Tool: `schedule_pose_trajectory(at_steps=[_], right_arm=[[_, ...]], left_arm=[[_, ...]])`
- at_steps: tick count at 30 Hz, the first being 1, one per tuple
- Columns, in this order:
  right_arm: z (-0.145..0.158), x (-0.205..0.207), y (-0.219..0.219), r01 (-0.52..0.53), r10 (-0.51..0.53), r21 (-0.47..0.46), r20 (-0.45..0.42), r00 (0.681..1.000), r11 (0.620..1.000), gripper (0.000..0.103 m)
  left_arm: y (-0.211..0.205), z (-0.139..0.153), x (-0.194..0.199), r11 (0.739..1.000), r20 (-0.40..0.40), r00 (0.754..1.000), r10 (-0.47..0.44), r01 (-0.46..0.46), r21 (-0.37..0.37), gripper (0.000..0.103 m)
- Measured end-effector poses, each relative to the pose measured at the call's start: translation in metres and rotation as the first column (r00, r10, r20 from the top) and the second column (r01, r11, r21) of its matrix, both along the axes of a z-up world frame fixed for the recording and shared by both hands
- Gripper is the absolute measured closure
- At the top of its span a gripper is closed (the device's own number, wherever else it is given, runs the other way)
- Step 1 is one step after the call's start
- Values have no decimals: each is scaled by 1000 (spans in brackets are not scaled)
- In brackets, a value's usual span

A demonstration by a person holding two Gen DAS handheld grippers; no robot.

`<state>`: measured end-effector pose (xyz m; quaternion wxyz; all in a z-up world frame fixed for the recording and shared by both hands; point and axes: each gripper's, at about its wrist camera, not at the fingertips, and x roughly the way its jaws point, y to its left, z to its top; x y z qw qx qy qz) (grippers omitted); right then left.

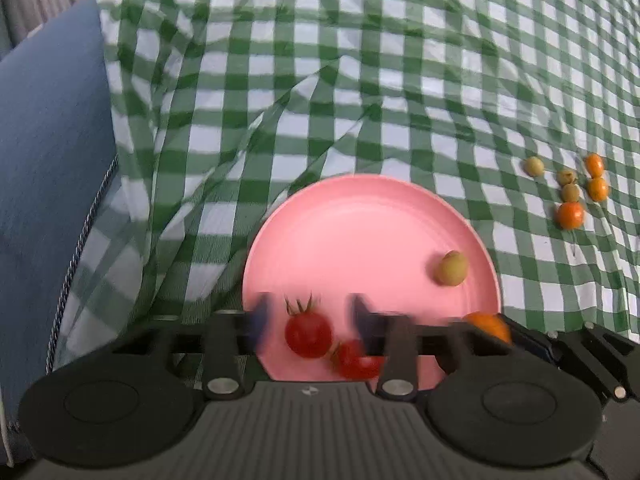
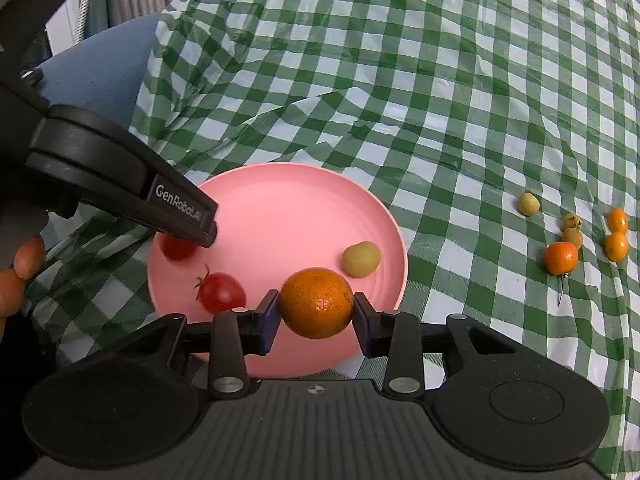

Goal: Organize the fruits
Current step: 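Open both tools to drop the tomato and mandarin onto the plate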

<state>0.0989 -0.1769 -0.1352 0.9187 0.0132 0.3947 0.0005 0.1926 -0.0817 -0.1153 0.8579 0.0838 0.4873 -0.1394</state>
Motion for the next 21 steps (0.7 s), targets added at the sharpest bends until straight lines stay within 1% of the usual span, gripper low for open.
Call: schedule_pose_trajectory(at_steps=[1,3,5,6,9,12,14,16,18,21], right_arm=[[3,0,-1,5,-5,-3,6,1000,1000,34],[13,-4,-2,13,-12,-18,43,999,1000,16],[21,-12,0,0,3,-40,59,998,999,14],[26,-19,1,-5,8,-49,55,998,999,11],[40,-43,1,-3,5,-36,58,998,999,8],[54,-70,5,1,1,-26,67,998,1000,5],[62,-84,8,11,-9,-20,72,997,1000,5],[70,-96,10,32,-31,-7,73,997,999,4],[79,-107,10,54,-53,-3,97,994,999,4],[92,-124,15,63,-61,-9,148,987,998,4]], left_arm=[[0,6,-2,1000,32,999,10,-10,3,0],[4,20,-11,1000,116,993,24,-21,-21,0],[8,32,-19,999,125,992,-3,8,-41,0],[11,37,-25,999,123,992,1,5,-42,0],[25,50,-49,998,133,991,33,-25,-62,0],[44,62,-80,995,139,987,86,-77,-67,0],[57,67,-101,991,141,982,125,-118,-61,0],[67,69,-119,989,135,980,145,-138,-58,0],[75,71,-135,989,141,979,145,-138,-57,0],[81,75,-150,989,170,974,148,-145,-27,0]])
